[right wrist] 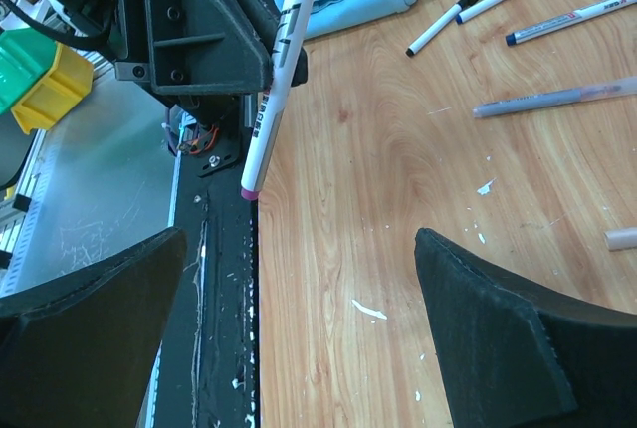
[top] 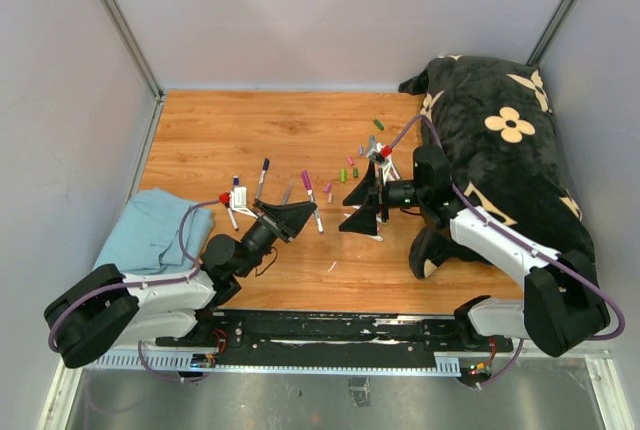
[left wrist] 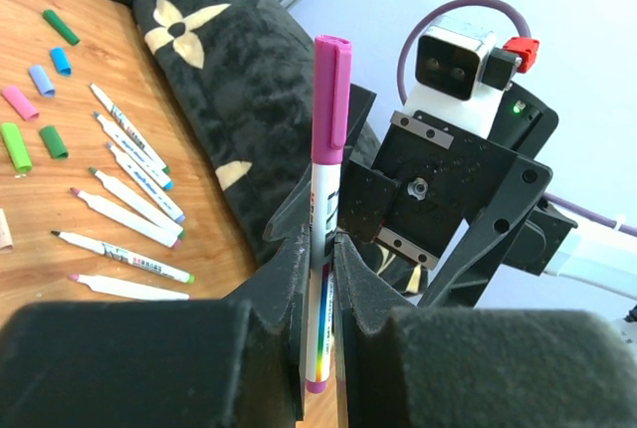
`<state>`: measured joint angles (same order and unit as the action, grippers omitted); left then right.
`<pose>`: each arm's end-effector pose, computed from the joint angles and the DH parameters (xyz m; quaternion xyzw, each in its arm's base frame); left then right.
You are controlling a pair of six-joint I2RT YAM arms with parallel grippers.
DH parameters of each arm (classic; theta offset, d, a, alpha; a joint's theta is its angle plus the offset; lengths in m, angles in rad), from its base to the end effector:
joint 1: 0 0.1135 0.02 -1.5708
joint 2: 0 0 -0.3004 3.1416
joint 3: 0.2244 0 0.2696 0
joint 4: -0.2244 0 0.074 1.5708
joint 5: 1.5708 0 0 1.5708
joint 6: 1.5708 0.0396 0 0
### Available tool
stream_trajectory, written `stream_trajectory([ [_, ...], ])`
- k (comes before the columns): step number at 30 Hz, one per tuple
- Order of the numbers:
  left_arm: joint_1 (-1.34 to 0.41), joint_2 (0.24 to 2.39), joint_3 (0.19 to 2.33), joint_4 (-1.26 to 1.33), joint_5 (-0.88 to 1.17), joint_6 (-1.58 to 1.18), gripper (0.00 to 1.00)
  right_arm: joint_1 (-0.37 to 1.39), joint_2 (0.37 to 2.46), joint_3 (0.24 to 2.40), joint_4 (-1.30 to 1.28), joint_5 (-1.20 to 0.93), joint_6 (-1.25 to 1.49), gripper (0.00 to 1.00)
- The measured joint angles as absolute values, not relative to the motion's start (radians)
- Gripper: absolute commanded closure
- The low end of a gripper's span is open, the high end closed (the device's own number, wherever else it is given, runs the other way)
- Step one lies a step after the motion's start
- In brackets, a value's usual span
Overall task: Open the pen caps
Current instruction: Open the pen cap from the pen.
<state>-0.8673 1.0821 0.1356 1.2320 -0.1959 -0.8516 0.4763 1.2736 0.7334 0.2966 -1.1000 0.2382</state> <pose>0.1285 -0.1396 0.2323 -0.0736 0.5970 -0.5652 0.5645 0.2305 0.1586 0.2948 -0.3994 0.6286 0.5694 0.3480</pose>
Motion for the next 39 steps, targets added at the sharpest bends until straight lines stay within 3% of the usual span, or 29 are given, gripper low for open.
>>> stream_trajectory([
  [12,-0.895,1.213,0.136,1.351,-0.289,-0.903,1.00,0.476,1.273,0.690,0.378,-0.992,0.383,0.02],
  [16,-0.911,1.256,0.144,1.385,-0.313,-0.911,1.00,0.476,1.274,0.690,0.393,-0.973,0.418,0.08],
  [26,-0.954,1.370,0.212,1.459,-0.336,-0.920,1.00,0.491,1.311,0.692,0.376,-0.931,0.441,0.39],
  [39,-0.984,1.461,0.241,1.507,-0.353,-0.899,1.00,0.519,1.327,0.701,0.366,-0.943,0.450,0.46],
])
